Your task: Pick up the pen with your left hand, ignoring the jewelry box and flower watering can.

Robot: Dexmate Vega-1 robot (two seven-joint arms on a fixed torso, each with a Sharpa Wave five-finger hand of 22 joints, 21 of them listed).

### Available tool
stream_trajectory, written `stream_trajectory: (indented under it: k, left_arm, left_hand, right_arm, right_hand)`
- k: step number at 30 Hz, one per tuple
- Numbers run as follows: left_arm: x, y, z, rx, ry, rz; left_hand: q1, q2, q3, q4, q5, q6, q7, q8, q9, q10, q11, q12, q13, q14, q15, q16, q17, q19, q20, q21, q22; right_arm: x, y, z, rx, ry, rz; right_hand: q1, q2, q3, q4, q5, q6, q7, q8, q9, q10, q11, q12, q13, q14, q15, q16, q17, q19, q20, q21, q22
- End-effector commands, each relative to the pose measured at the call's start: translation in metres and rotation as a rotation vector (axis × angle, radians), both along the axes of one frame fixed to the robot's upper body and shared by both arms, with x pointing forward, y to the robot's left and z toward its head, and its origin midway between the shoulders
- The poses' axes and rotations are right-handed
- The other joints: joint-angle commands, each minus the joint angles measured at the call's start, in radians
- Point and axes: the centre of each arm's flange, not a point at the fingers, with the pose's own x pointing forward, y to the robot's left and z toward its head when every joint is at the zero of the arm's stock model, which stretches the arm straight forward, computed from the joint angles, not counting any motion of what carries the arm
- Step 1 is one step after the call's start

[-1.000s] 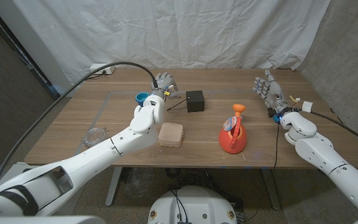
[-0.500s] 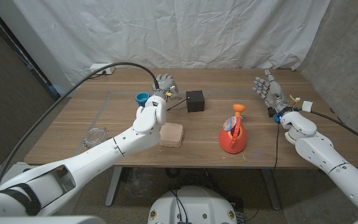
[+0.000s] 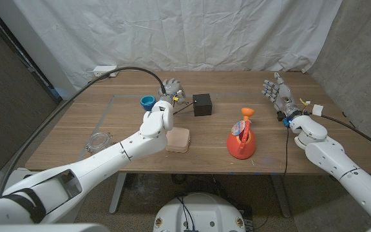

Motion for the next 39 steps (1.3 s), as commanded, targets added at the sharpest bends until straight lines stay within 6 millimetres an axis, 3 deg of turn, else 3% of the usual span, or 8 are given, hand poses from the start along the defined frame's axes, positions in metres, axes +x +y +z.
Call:
stream_trajectory:
  k: [1, 25, 39]
  left_arm:
    - [0.007, -0.002, -0.001, 0.009, -0.002, -0.009]
    - [0.007, 0.003, -0.012, 0.003, 0.037, -0.019]
    - [0.008, 0.003, -0.015, -0.01, 0.027, -0.047]
  left_hand:
    - [-0.002, 0.002, -0.006, 0.0, 0.005, 0.008, -0.003, -0.004, 0.002, 0.004, -0.002, 0.004, 0.003, 0.007, -0.001, 0.004, 0.003, -0.022, 0.008, 0.005, 0.003]
    - [0.004, 0.008, -0.008, 0.0, 0.009, 0.014, -0.007, -0.014, 0.004, 0.002, -0.01, -0.001, 0.003, 0.002, -0.004, 0.0, 0.003, -0.022, 0.005, 0.002, 0.003]
    - [0.006, 0.009, -0.011, 0.0, 0.011, -0.002, -0.013, -0.026, 0.005, -0.007, -0.002, -0.006, 0.003, -0.002, 0.001, -0.002, 0.004, -0.024, 0.01, 0.0, 0.003]
  right_arm:
    - [-0.004, 0.006, 0.0, 0.003, 0.0, 0.0]
    - [-0.004, 0.01, 0.004, -0.003, -0.007, -0.001]
    - [-0.006, 0.015, 0.005, -0.007, -0.01, -0.003]
  right_hand:
    - [-0.002, -0.002, -0.006, 0.001, 0.005, 0.002, -0.005, -0.003, 0.004, 0.006, 0.005, 0.003, 0.002, 0.006, 0.006, 0.003, 0.004, 0.011, -0.003, -0.001, 0.002]
    - [-0.002, 0.0, -0.009, 0.0, 0.005, 0.002, -0.005, -0.003, 0.004, 0.005, 0.004, 0.003, 0.002, 0.007, 0.007, 0.003, 0.004, 0.013, -0.002, -0.007, 0.002]
    - [-0.002, 0.0, -0.01, 0.0, 0.005, 0.002, -0.006, -0.003, 0.004, 0.005, 0.005, 0.003, 0.002, 0.007, 0.007, 0.003, 0.004, 0.014, -0.001, -0.011, 0.002]
